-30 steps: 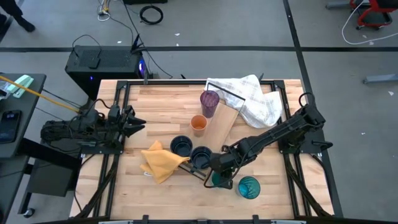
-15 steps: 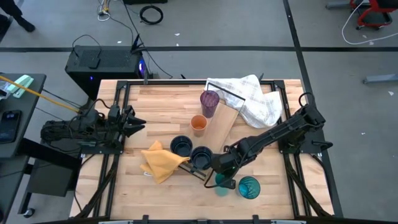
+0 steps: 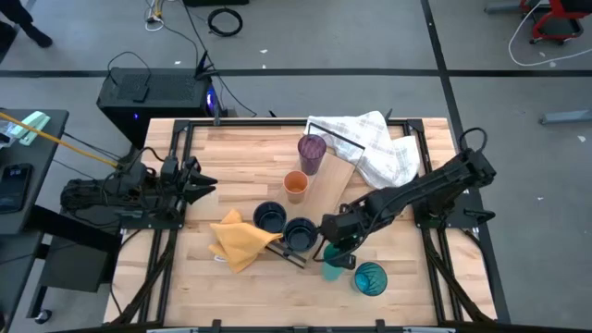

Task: Stack small to large cups/mugs on shelf
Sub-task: Put the light blue cup on the shelf

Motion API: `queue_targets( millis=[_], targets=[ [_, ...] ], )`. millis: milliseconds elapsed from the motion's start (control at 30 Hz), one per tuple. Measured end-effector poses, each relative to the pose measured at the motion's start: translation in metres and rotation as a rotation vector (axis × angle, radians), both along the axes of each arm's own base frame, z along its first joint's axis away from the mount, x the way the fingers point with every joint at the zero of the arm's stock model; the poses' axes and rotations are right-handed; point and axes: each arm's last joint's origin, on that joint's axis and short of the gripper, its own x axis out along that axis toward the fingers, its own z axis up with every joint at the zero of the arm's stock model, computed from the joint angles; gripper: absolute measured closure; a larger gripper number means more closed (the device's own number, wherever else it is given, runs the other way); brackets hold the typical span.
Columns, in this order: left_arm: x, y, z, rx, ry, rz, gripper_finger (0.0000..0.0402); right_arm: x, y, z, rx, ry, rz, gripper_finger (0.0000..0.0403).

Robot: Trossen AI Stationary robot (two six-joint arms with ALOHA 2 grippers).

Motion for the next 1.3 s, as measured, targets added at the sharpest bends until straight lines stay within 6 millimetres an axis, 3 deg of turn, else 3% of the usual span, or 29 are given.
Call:
queue_targets(
  millis=[233, 467, 900, 1300],
  targets=[
    [0.0, 0.0, 0.0, 0.0, 0.0, 0.0, 0.0292, -0.026, -0.015, 0.031, -0.031, -0.032, -0.071, 0.0401],
    [0.0, 0.0, 0.0, 0.0, 0.0, 0.0, 0.0292, -0.045, -0.034, 0.048, -0.099, -0.036, -0.138, 0.0402],
    [0.0, 0.0, 0.0, -0.003, 0.0, 0.0, 0.0292, -0.035, -0.081, 0.051, -0.256, -0.077, -0.295, 0.0402],
    [0.0, 0.0, 0.0, -0.002, -0.001, 0.001, 0.0292, -0.025, -0.093, 0.05, -0.295, -0.131, -0.313, 0.0402]
  ],
)
